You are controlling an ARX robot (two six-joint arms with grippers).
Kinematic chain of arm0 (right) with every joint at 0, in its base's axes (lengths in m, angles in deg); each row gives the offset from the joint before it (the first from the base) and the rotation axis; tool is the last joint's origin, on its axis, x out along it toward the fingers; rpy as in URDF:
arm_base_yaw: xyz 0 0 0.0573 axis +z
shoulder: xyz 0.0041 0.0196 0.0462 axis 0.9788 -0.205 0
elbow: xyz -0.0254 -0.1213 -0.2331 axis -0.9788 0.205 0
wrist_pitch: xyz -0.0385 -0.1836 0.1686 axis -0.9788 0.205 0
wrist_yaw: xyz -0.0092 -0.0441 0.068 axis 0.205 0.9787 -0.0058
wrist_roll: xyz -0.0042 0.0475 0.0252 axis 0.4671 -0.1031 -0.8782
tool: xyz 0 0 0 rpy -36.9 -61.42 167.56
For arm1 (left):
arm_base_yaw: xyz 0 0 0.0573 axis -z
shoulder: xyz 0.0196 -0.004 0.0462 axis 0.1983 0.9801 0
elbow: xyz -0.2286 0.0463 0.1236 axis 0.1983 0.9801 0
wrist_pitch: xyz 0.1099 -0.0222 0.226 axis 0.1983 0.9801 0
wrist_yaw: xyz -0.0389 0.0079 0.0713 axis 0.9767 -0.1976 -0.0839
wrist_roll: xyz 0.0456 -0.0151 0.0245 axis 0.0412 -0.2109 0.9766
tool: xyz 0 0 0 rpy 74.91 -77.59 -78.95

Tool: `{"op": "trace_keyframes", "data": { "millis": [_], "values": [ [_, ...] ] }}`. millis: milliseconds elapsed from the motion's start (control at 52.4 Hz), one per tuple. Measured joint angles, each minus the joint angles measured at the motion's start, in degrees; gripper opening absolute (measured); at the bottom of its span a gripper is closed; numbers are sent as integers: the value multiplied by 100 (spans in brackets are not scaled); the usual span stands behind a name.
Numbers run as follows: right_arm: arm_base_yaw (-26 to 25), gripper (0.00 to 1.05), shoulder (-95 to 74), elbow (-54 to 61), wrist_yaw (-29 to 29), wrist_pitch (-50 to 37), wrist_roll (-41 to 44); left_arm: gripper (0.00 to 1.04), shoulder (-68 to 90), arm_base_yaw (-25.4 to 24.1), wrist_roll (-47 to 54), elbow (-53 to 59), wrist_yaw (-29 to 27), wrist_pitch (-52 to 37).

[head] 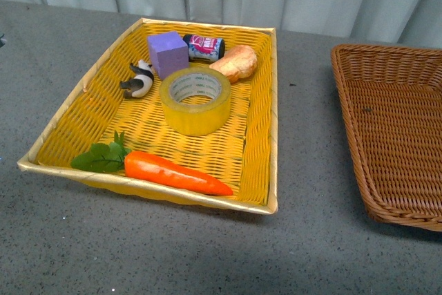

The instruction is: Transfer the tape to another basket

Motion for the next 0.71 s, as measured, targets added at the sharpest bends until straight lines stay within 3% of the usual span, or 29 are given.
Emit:
{"op": "trace_keyframes", "data": {
  "millis": [382, 707],
  "values": [
    [0, 96, 0, 0, 0, 0, 2, 98, 3220, 603, -94, -2524, 72, 809],
    [0, 96, 0, 0, 0, 0, 0, 98, 4465, 901, -275, -3698, -44, 1456]
  ]
}}
